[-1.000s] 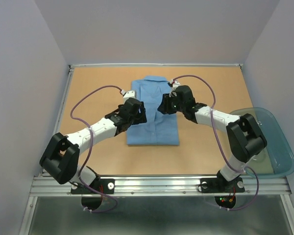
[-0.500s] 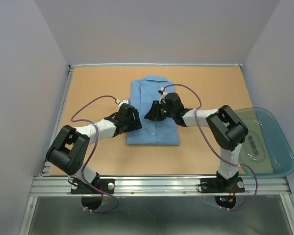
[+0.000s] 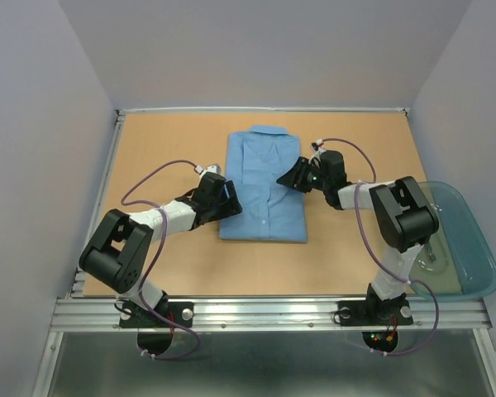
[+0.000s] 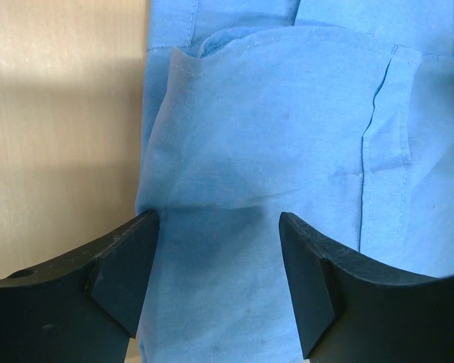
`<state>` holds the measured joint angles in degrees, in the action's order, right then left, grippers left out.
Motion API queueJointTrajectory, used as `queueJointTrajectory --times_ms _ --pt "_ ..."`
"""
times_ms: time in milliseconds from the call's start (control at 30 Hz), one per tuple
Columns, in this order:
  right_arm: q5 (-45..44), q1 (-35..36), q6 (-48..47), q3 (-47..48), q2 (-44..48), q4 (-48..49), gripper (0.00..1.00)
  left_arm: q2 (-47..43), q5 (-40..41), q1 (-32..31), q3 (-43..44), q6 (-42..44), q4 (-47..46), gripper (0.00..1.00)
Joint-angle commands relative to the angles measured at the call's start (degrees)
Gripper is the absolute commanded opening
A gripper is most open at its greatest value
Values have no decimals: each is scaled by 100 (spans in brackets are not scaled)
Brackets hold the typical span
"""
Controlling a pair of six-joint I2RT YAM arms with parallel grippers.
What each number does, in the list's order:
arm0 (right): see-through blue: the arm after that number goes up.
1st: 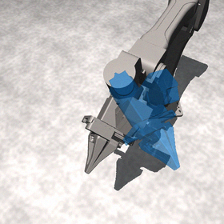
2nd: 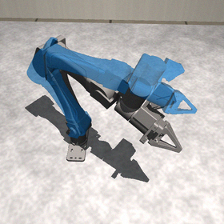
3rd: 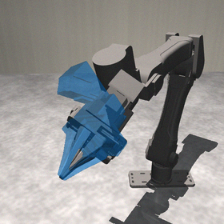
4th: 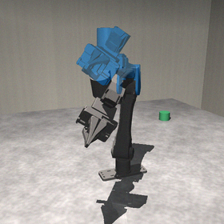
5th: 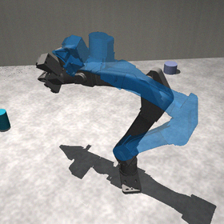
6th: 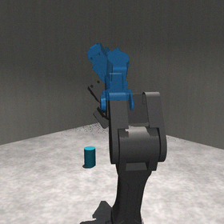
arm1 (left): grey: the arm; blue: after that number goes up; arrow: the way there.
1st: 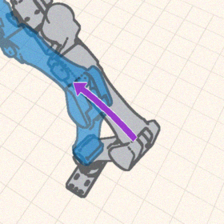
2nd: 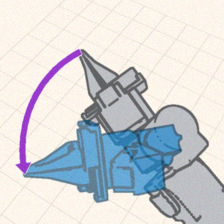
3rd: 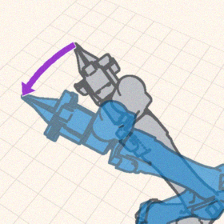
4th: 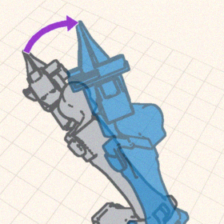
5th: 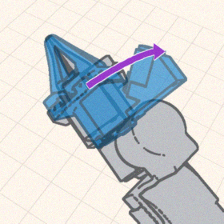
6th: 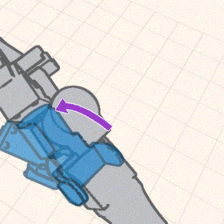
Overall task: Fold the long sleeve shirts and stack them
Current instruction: Fold the shirt
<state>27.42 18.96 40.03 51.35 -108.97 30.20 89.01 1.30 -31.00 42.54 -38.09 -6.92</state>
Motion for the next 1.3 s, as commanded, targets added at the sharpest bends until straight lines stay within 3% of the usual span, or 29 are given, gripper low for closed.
queueJointTrajectory --times_ms 0,200,467,667,800,900,1100,1267 --pt "395 -6 -171 -47 718 250 44 -445 151 33 210 161 621 79" --pt "326 -42 -110 -82 834 250 44 -921 248 33 693 495 411 81" --pt "97 -129 101 -441 457 548 44 122 -515 147 922 417 -572 73" --pt "158 -437 400 -811 -45 1207 43 1020 -640 314 993 311 -960 71" --pt "141 -691 365 -978 -318 1305 43 1303 -754 463 993 232 -1127 70" --pt "220 -745 348 -1083 32 1278 44 1268 -807 481 1010 240 -1136 71" --pt "484 -649 -47 -1101 1269 147 46 364 -851 455 870 328 -909 79" --pt "-201 -130 -1208 -1048 2229 -1700 47 -961 -474 262 362 135 -346 86"
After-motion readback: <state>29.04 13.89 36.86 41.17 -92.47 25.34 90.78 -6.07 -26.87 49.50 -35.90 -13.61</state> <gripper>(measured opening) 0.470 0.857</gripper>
